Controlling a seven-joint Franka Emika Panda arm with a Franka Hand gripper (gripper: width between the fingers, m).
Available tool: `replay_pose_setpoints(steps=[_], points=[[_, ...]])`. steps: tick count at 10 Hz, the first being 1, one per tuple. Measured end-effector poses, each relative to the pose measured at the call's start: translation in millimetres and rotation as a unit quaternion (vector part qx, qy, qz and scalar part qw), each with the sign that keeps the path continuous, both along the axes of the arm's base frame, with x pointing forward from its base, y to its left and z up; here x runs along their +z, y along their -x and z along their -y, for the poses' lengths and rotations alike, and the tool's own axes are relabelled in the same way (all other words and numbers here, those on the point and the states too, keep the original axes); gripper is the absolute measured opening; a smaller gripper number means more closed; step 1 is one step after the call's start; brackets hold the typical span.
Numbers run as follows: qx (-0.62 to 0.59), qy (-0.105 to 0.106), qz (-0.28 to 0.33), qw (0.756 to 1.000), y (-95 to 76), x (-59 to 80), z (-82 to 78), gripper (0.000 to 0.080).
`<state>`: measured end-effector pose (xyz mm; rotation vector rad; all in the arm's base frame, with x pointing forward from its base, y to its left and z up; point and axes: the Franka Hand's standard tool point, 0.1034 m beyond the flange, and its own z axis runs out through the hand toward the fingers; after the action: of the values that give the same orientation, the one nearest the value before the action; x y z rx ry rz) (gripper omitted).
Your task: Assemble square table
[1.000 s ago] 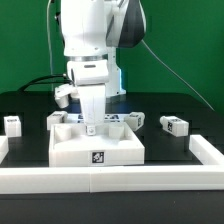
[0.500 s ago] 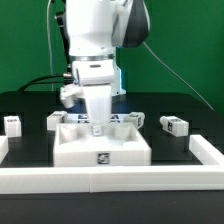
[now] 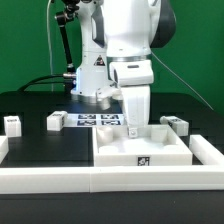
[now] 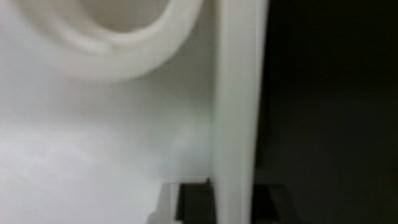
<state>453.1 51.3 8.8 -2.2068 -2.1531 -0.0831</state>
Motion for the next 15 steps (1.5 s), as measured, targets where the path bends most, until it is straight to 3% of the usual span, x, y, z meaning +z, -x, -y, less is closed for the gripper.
replay_pose_setpoints(steps=[4,6,7,8,9,10,11,12,15], points=[[0.007,-0.007,0.005,1.0,-36.5,-2.4,-15.2,0.005],[0.004,-0.008,0.008,1.0,-40.5,-2.6,-15.6,0.005],[0.004,-0.008,0.007,1.0,-40.3,-3.0,-15.3,0.0146],[0.004,-0.008,0.007,1.0,-40.1,-3.2,-14.9,0.0146],[0.003,-0.008,0.007,1.0,-40.1,-3.4,-14.6,0.0332],[0.003,-0.008,0.007,1.0,-40.0,-3.6,-14.4,0.0332],[0.003,-0.008,0.007,1.0,-39.8,-3.8,-14.2,0.0516],[0.003,-0.008,0.007,1.0,-39.9,-3.7,-14.1,0.0606],[-0.014,-0.007,0.013,1.0,-39.4,7.4,-19.5,0.0647]])
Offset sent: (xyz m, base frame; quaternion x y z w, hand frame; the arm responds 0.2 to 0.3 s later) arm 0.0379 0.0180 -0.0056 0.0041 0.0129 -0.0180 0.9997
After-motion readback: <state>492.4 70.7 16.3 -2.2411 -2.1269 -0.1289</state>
